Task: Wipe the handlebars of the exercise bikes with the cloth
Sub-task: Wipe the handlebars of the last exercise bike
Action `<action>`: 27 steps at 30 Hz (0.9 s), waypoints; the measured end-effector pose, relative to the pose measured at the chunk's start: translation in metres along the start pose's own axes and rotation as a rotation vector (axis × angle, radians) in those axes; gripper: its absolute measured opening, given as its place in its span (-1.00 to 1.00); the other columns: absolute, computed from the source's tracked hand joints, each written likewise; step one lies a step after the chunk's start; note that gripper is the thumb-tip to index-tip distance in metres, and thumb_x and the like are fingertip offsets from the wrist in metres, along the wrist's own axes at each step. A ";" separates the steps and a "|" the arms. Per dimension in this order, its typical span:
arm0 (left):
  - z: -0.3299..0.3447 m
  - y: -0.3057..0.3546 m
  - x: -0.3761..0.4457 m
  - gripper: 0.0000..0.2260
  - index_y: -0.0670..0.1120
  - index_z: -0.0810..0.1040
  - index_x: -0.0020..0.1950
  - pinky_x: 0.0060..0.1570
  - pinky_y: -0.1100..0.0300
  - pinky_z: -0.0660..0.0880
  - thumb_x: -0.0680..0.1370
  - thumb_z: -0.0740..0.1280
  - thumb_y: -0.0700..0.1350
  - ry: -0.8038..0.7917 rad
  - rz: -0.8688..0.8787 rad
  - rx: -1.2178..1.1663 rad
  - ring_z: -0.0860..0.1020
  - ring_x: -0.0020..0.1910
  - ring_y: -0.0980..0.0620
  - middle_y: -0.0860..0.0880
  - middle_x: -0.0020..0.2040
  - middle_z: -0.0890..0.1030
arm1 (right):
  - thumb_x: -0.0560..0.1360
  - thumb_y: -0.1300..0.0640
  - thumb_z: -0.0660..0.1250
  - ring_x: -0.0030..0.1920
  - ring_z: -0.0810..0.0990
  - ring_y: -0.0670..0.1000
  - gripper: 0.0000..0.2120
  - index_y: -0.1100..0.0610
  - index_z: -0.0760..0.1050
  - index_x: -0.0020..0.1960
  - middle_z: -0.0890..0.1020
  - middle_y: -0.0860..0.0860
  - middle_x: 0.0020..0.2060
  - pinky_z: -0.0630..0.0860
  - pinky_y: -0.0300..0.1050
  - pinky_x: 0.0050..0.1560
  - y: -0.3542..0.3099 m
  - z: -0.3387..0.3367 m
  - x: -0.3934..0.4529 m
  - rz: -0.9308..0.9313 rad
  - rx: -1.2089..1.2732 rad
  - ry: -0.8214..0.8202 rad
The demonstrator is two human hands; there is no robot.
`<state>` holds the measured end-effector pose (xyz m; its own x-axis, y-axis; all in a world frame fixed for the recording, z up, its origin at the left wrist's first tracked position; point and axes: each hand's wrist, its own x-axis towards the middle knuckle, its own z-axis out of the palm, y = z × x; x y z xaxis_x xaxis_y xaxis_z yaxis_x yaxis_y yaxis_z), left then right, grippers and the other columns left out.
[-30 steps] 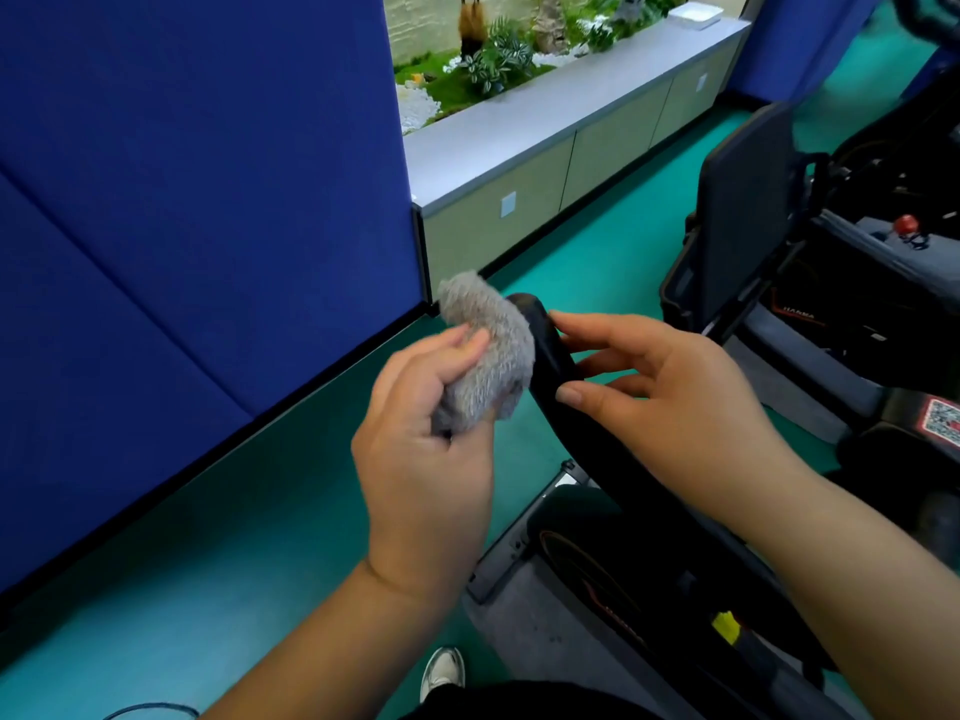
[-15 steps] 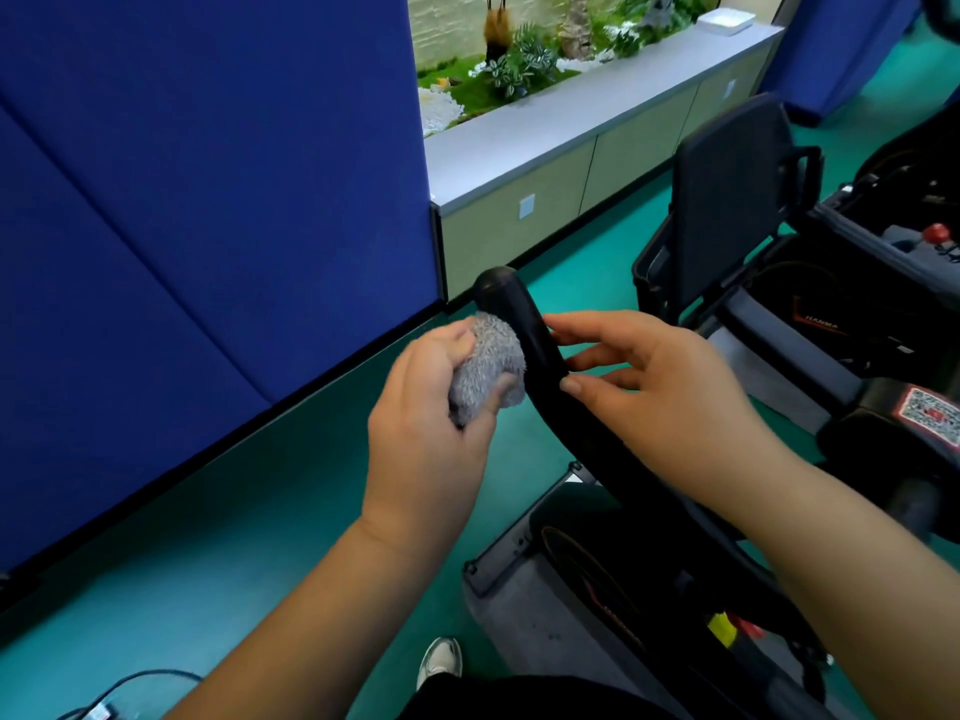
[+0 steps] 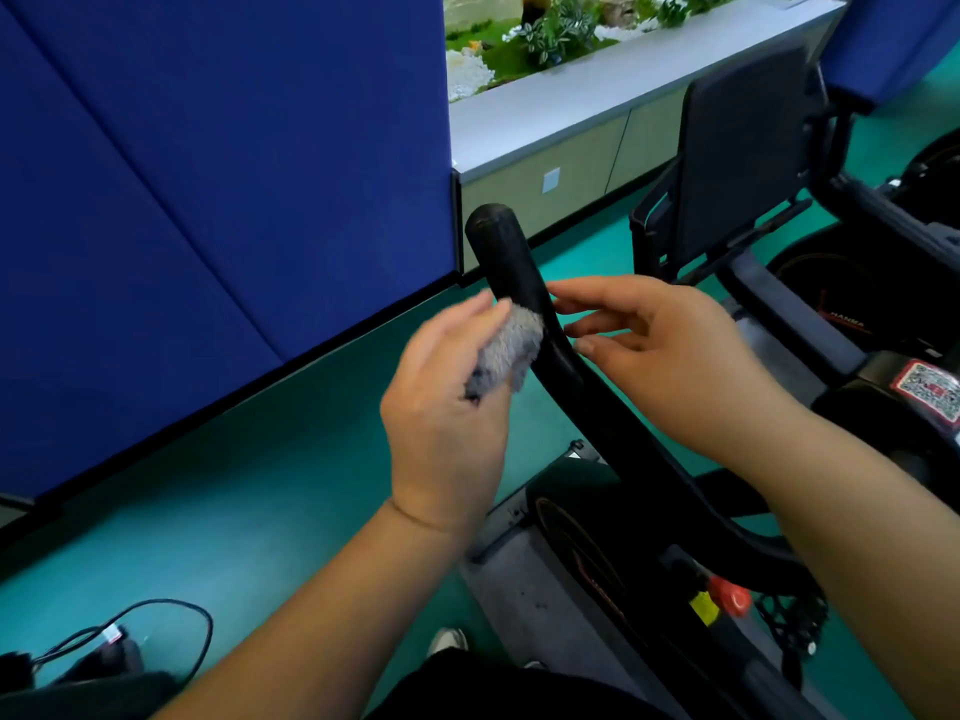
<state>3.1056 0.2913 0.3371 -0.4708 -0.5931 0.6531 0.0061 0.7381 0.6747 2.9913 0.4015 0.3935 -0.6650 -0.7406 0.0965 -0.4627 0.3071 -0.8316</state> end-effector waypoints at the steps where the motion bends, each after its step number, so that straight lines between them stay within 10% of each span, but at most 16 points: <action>1: -0.001 -0.001 0.007 -0.64 -0.23 0.60 0.17 0.22 0.11 0.47 0.39 0.43 -0.41 0.006 0.005 0.007 0.55 0.16 0.06 -0.12 0.14 0.60 | 0.49 0.40 0.29 0.00 0.61 -0.18 -0.50 -0.21 0.50 0.14 0.61 -0.19 0.03 0.54 -0.26 0.13 0.001 -0.001 -0.001 0.008 0.003 0.008; 16: -0.005 0.002 0.026 -0.69 -0.23 0.59 0.19 0.23 0.33 0.37 0.45 0.42 -0.35 -0.013 -0.006 0.019 0.46 0.16 0.15 -0.10 0.14 0.56 | 0.45 0.33 0.39 0.02 0.52 -0.19 -0.65 -0.05 0.56 0.12 0.52 -0.10 0.03 0.47 -0.34 -0.01 0.000 -0.019 -0.009 -0.269 -0.227 0.383; 27: 0.005 0.025 0.020 -0.69 -0.21 0.59 0.19 0.21 0.43 0.32 0.44 0.41 -0.32 0.092 -0.049 0.243 0.42 0.10 0.25 -0.03 0.09 0.55 | 0.41 0.09 0.46 0.25 0.27 0.04 -0.48 -0.02 0.46 0.34 0.46 -0.11 0.29 0.15 -0.30 0.25 0.025 -0.053 0.025 -0.430 -0.558 0.163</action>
<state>3.0920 0.2991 0.3651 -0.3826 -0.6489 0.6576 -0.2320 0.7565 0.6115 2.9314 0.4223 0.4040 -0.4157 -0.7794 0.4687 -0.9045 0.3003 -0.3028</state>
